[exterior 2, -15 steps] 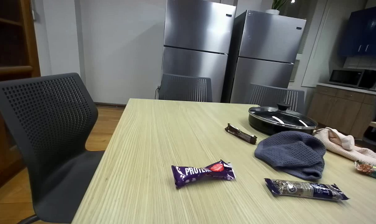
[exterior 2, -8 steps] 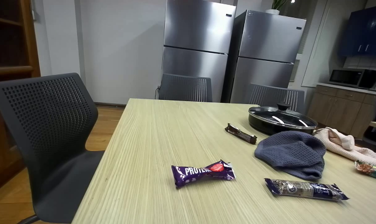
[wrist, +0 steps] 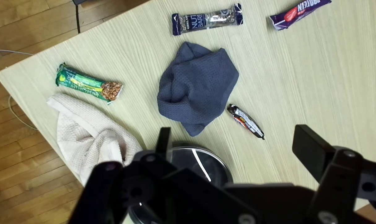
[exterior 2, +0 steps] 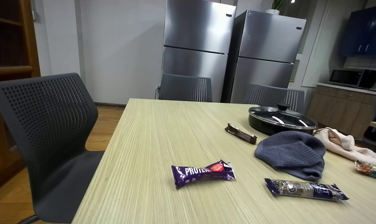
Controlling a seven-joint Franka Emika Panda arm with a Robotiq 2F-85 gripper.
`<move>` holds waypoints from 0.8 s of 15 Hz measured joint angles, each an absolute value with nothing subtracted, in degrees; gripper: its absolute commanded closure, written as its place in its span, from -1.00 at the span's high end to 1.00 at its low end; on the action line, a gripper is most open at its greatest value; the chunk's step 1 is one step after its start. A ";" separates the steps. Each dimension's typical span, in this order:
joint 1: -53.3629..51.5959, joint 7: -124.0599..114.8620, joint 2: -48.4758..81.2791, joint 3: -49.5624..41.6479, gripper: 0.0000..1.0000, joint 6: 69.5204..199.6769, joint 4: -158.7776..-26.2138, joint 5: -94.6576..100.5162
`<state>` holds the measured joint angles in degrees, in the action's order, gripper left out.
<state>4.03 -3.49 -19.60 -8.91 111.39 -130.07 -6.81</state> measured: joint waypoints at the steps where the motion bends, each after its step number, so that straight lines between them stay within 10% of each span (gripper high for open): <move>1: 4.11 -3.88 -18.37 -8.92 1.00 112.31 -129.33 -7.19; 12: 5.43 -12.74 4.04 -9.02 1.00 115.65 -109.91 -12.40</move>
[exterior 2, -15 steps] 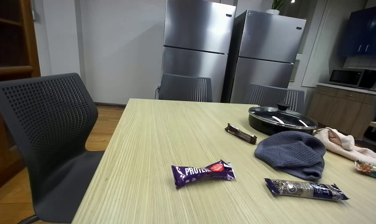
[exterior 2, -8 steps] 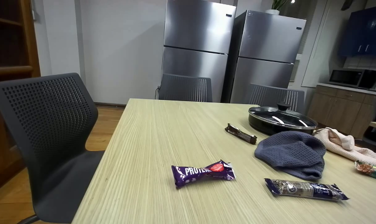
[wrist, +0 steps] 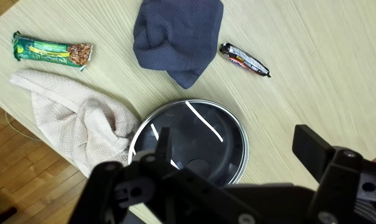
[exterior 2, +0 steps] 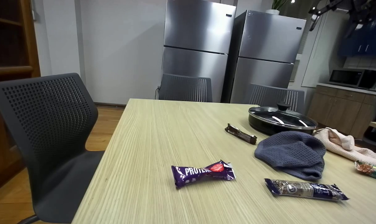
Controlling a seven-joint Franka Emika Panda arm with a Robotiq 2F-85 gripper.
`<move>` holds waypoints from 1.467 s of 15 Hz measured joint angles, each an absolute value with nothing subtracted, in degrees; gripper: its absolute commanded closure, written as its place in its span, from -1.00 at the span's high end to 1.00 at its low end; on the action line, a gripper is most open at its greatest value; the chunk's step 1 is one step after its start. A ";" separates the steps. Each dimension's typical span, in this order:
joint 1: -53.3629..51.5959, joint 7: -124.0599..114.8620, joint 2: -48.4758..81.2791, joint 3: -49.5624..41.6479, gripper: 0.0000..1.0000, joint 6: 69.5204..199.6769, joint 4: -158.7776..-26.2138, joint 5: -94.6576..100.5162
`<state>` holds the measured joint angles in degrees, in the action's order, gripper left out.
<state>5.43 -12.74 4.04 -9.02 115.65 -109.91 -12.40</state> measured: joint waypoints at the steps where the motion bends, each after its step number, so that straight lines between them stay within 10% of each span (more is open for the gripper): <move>1: 5.50 -14.56 6.35 -9.04 1.00 115.55 -107.59 -12.39; 22: 6.14 -37.53 43.36 -12.25 1.00 117.67 -74.62 -8.68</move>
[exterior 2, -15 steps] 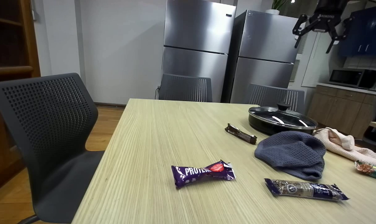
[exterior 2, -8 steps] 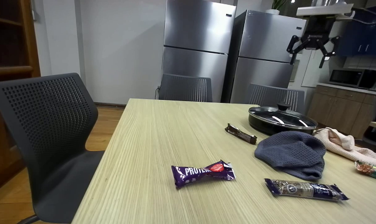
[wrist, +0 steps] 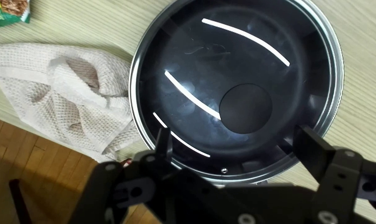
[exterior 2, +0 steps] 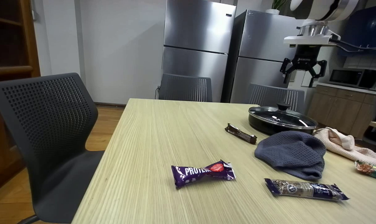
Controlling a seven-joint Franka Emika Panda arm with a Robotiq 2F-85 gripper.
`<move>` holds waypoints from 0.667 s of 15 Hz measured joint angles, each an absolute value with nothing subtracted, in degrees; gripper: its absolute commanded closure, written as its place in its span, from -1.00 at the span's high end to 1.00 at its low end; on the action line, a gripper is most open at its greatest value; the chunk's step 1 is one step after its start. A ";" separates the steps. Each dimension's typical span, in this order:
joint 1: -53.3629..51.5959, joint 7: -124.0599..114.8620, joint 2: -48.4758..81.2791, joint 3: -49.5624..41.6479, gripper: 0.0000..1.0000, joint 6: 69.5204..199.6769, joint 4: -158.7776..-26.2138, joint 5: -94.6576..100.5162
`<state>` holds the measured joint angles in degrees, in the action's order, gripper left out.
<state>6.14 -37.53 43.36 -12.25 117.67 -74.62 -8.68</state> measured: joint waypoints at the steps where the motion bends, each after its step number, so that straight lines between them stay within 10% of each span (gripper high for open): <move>1: 6.14 -38.34 44.42 -12.26 1.00 118.46 -73.90 -8.68; 10: 6.14 -42.13 51.11 -12.26 1.00 116.19 -66.45 -8.68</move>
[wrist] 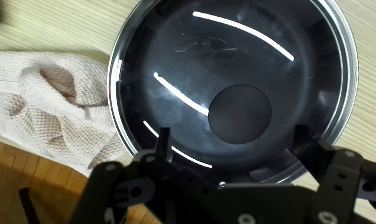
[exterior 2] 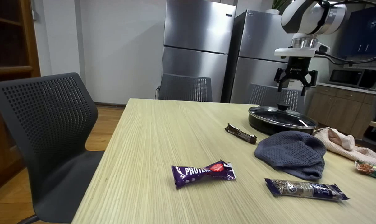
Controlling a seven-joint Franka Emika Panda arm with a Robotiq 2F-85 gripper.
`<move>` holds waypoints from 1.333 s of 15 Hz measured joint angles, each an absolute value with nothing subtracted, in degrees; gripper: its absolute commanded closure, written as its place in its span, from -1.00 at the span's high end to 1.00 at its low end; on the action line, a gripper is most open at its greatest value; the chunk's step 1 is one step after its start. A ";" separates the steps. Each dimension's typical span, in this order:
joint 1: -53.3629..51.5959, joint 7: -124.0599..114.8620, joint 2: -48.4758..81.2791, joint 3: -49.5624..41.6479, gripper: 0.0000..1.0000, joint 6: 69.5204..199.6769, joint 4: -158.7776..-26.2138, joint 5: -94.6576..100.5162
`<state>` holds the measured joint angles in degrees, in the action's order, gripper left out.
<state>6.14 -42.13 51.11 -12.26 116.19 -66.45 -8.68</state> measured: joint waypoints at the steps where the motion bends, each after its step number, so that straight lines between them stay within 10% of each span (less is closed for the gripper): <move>1: 6.15 -42.15 51.11 -12.26 1.00 116.05 -66.25 -8.68; 20: 6.10 -42.17 54.78 -11.79 1.00 118.70 -65.52 -8.68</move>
